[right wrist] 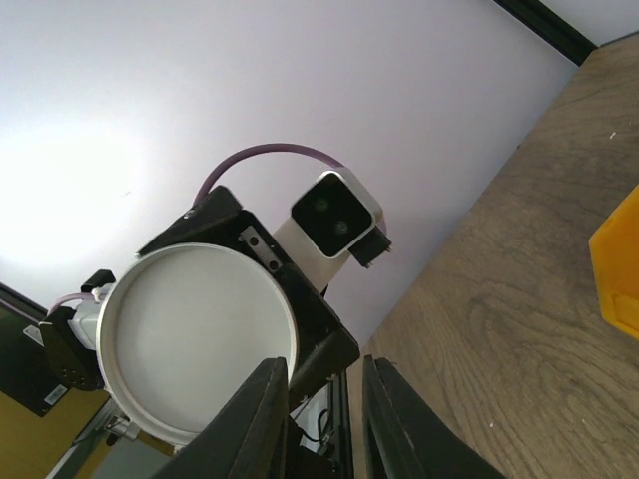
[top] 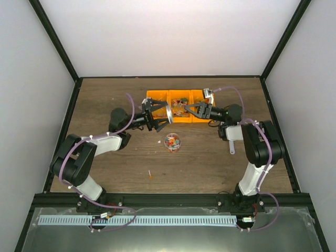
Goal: Pack the candies
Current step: Close the bottle lid on the packing bottle.
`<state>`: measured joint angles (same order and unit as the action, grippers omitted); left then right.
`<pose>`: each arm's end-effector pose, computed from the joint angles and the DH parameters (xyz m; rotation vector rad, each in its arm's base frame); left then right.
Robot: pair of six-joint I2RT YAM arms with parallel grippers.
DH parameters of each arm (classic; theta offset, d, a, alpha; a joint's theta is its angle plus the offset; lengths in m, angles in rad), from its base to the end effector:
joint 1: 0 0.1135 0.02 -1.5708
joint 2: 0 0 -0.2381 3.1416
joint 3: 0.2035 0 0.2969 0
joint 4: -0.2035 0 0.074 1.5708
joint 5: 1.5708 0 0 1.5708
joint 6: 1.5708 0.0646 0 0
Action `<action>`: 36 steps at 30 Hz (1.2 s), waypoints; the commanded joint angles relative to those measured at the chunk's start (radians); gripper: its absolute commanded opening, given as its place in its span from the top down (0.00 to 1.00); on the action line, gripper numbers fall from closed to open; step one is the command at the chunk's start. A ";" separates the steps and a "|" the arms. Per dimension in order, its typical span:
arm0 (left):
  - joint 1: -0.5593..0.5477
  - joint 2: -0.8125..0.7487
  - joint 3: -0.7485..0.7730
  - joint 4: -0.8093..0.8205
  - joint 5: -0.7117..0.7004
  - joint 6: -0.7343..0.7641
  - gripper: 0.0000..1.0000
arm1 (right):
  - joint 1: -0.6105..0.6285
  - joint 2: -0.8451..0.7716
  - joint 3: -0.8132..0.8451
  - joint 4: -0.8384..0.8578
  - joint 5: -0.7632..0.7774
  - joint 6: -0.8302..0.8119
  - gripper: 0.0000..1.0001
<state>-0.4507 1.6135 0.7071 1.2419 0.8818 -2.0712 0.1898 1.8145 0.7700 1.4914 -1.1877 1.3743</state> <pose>0.3071 -0.2040 0.1973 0.4356 -1.9132 2.4264 0.3461 0.1275 0.1657 -0.3909 1.6848 1.8853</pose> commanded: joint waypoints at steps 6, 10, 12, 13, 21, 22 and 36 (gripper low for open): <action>0.033 -0.084 0.168 -0.665 0.115 0.288 0.10 | -0.008 -0.155 -0.015 -0.228 0.027 -0.179 0.74; 0.042 -0.083 0.250 -0.947 0.109 0.523 0.10 | -0.017 -0.236 -0.023 -0.464 0.093 -0.328 0.70; 0.045 -0.076 0.322 -1.152 0.082 0.687 0.10 | -0.021 -0.275 -0.027 -0.548 0.110 -0.381 0.70; 0.046 -0.069 0.354 -1.249 0.063 0.762 0.10 | -0.022 -0.292 -0.028 -0.579 0.113 -0.403 0.69; 0.041 0.009 0.599 -1.781 -0.104 1.211 0.12 | -0.059 -0.411 -0.051 -0.775 0.156 -0.516 0.69; 0.039 0.020 0.629 -1.830 -0.128 1.255 0.13 | -0.068 -0.424 -0.058 -0.781 0.159 -0.516 0.69; -0.076 0.119 0.848 -2.172 -0.513 1.535 0.11 | -0.159 -0.526 -0.132 -0.835 0.156 -0.531 0.69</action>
<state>-0.4847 1.7004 1.4887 -0.7990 0.5224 -0.6456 0.0422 1.3113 0.6380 0.6842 -1.0336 0.8715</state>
